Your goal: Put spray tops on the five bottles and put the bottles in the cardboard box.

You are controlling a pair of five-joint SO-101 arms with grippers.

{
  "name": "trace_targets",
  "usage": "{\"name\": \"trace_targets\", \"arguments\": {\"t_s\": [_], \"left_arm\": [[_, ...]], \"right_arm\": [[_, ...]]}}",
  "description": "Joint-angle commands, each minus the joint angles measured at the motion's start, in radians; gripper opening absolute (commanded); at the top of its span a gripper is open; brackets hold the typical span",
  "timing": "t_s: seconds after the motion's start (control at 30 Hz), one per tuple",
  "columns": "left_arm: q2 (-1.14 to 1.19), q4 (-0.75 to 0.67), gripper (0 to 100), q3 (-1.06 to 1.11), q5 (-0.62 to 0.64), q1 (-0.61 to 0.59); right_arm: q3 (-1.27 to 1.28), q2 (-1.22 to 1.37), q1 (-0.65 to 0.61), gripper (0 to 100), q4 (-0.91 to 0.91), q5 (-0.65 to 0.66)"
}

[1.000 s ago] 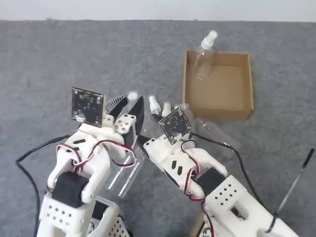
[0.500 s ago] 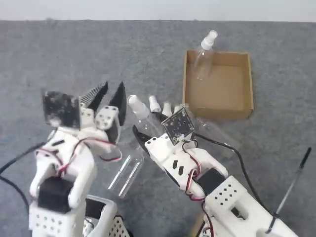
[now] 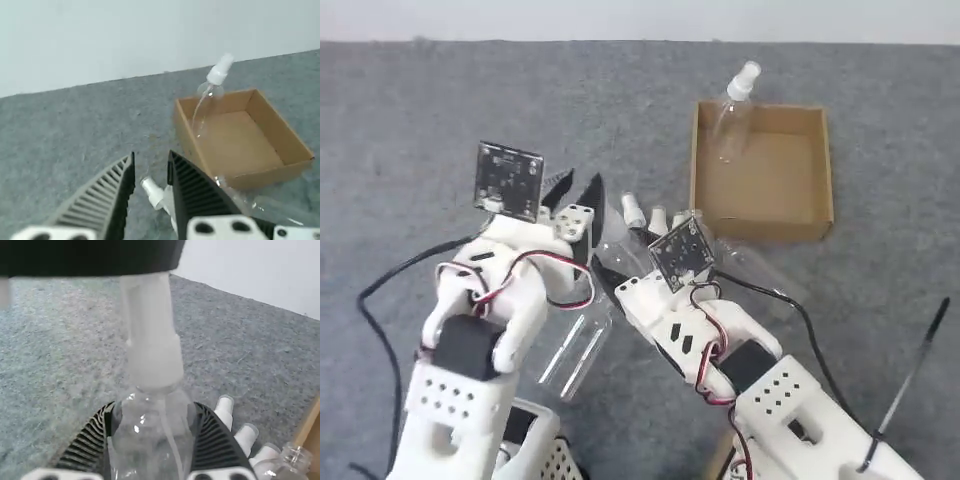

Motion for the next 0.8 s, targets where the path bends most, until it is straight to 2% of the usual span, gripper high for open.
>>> {"name": "trace_targets", "arguments": {"t_s": [0.0,0.17,0.37,0.5,0.6,0.67,0.77], "left_arm": [[0.072,-0.071,10,0.024,-0.012,0.035],[0.115,-0.091,10,0.008,-0.017,0.031],[0.15,-0.08,10,-0.077,-0.087,0.028],[0.118,0.037,11,-0.202,-0.115,0.0],[0.083,0.123,16,-0.268,-0.118,-0.025],[0.057,0.147,17,-0.283,-0.12,-0.048],[0.04,0.16,15,-0.265,-0.121,-0.129]], "right_arm": [[-0.012,-0.038,0.004,0.6,-0.021,-0.006],[-0.012,-0.038,0.004,0.6,-0.021,-0.006],[-0.012,-0.038,0.002,0.6,-0.021,-0.006],[-0.012,-0.036,0.004,0.6,-0.021,-0.006],[-0.012,-0.035,0.004,0.6,-0.021,-0.006],[-0.012,-0.031,0.004,0.6,-0.021,-0.006],[-0.012,-0.035,0.004,0.6,-0.021,-0.006]]}}
